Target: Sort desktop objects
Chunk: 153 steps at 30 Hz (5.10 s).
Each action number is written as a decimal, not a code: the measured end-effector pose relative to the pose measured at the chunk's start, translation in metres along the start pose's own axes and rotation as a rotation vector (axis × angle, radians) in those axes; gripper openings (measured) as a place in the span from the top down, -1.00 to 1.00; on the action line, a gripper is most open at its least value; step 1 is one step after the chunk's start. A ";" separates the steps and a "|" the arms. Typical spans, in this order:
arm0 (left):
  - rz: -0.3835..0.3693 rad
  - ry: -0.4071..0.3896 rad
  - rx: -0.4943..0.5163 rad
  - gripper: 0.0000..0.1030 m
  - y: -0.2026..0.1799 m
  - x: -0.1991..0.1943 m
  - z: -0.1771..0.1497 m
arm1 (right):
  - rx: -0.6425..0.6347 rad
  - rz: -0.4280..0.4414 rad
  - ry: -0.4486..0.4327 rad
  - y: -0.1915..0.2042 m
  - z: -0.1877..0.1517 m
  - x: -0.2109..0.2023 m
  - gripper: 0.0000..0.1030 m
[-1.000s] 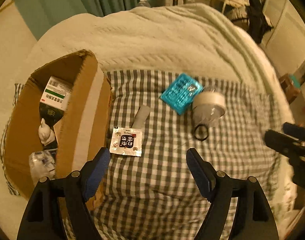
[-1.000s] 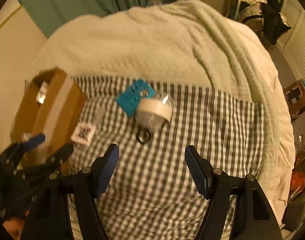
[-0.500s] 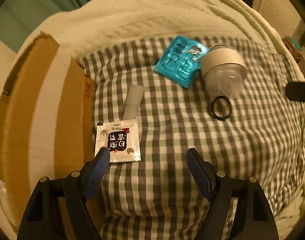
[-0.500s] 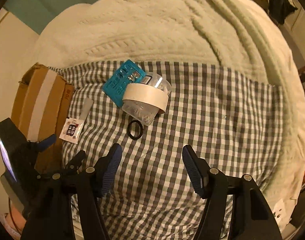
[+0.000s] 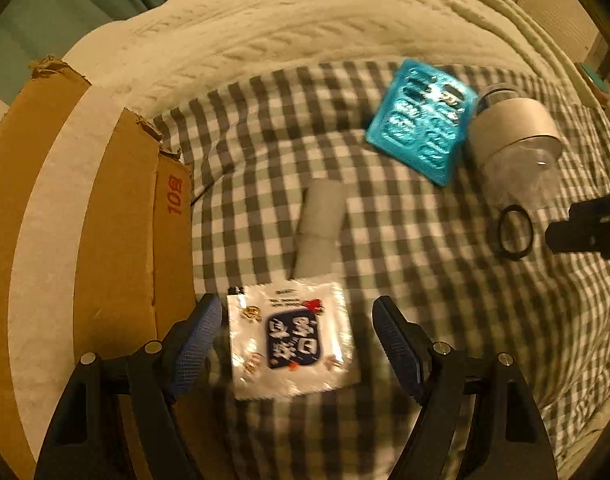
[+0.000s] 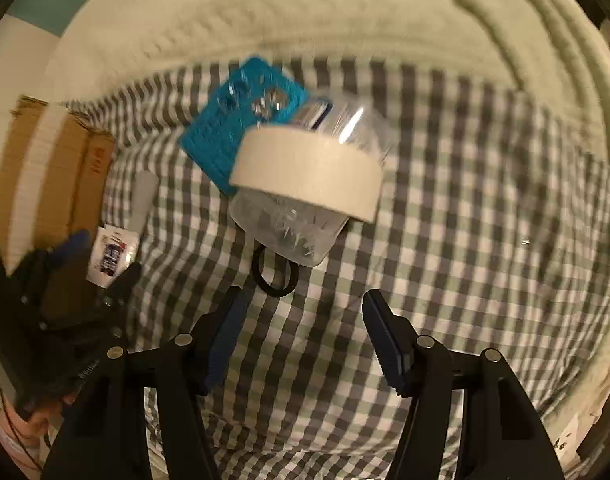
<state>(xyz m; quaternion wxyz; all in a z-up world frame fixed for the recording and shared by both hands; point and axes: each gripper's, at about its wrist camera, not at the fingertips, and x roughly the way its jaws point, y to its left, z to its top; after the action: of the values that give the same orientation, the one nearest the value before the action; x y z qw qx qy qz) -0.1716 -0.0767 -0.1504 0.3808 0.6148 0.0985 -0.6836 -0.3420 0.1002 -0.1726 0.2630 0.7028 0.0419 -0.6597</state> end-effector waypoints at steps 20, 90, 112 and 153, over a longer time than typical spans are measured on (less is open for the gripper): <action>-0.156 0.136 -0.121 0.61 0.006 0.013 -0.006 | -0.012 -0.022 0.102 0.004 0.015 0.038 0.72; -0.394 0.117 -0.395 0.33 0.011 -0.097 0.010 | -0.083 -0.108 -0.073 0.013 -0.039 -0.054 0.94; -0.262 0.120 -0.460 0.09 0.005 -0.077 -0.051 | -0.091 -0.085 -0.119 0.018 -0.111 -0.086 0.94; -0.261 -0.096 -0.458 0.85 0.050 -0.146 -0.013 | -0.116 0.030 -0.215 0.077 -0.079 -0.130 0.94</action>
<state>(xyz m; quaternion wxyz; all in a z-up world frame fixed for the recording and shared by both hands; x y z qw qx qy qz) -0.1367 -0.0449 -0.0027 0.4230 0.4616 0.3109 -0.7151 -0.2559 0.1048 -0.0259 0.3162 0.6121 0.0409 -0.7237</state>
